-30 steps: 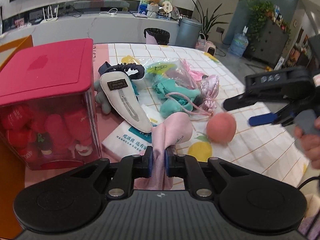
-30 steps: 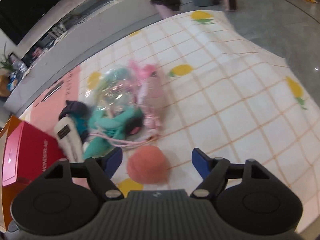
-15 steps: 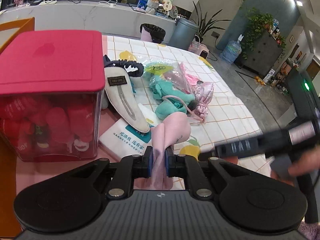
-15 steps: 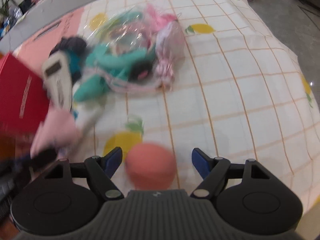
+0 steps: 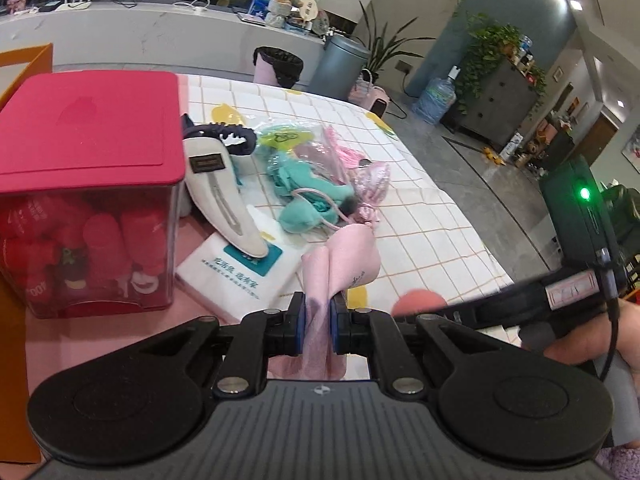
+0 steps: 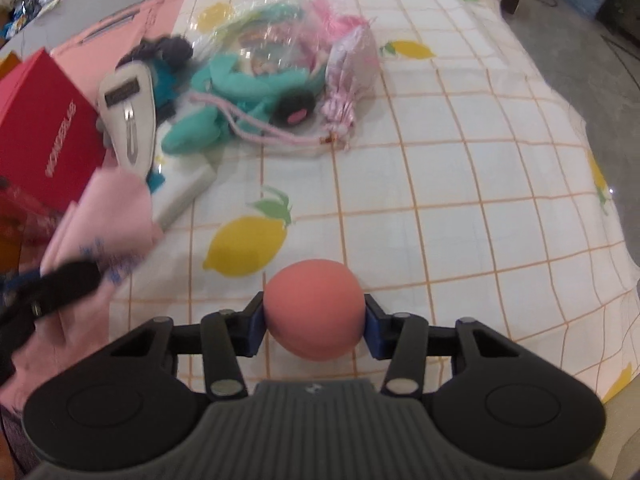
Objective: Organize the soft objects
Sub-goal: 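Carry the pink cloth and pink ball over the white box with both tools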
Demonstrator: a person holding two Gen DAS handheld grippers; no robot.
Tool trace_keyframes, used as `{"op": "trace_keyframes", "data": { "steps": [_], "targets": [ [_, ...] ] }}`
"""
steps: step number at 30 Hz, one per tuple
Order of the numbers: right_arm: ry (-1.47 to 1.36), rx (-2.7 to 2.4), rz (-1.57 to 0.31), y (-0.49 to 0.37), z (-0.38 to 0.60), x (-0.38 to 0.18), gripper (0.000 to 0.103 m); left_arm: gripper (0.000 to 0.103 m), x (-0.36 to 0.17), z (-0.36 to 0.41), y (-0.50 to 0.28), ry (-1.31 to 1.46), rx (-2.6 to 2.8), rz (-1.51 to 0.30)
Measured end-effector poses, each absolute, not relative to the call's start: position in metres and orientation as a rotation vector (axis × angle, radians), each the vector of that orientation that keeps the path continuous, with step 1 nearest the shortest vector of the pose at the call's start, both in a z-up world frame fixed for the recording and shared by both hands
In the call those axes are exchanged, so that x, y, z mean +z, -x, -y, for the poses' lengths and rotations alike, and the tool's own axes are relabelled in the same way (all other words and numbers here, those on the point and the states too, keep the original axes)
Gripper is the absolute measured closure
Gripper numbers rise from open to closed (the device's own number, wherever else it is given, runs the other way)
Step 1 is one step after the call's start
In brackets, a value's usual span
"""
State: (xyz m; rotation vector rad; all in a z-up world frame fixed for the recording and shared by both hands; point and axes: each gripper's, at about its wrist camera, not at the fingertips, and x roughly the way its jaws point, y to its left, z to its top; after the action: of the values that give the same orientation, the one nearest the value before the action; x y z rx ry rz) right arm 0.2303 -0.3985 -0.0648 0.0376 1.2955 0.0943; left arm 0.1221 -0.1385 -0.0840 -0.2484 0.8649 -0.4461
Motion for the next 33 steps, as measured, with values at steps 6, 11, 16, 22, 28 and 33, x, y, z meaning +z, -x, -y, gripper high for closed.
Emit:
{"op": "trace_keyframes", "data": {
  "steps": [6, 11, 16, 22, 28, 33],
  "targets": [
    [-0.061, 0.105, -1.157, -0.228, 0.399, -0.038, 0.056, 0.091, -0.076, 0.138, -0.118, 0.267, -0.454, -0.854],
    [-0.082, 0.103, -1.116, -0.228, 0.398, -0.027, 0.056, 0.091, -0.059, 0.138, -0.114, 0.260, -0.455, -0.841],
    [-0.094, 0.104, -1.041, -0.227, 0.392, -0.013, 0.056, 0.091, -0.036, 0.131, -0.113, 0.243, -0.444, -0.816],
    [-0.136, 0.118, -0.953, -0.225, 0.384, 0.012, 0.056, 0.091, -0.008, 0.116, -0.117, 0.237, -0.409, -0.796],
    [-0.178, 0.143, -0.833, -0.219, 0.362, 0.050, 0.055, 0.091, 0.024, 0.093, -0.109, 0.094, -0.326, -0.729],
    [-0.193, 0.239, -0.630, -0.202, 0.324, 0.089, 0.055, 0.091, 0.047, 0.046, -0.093, 0.075, -0.208, -0.677]
  ]
}}
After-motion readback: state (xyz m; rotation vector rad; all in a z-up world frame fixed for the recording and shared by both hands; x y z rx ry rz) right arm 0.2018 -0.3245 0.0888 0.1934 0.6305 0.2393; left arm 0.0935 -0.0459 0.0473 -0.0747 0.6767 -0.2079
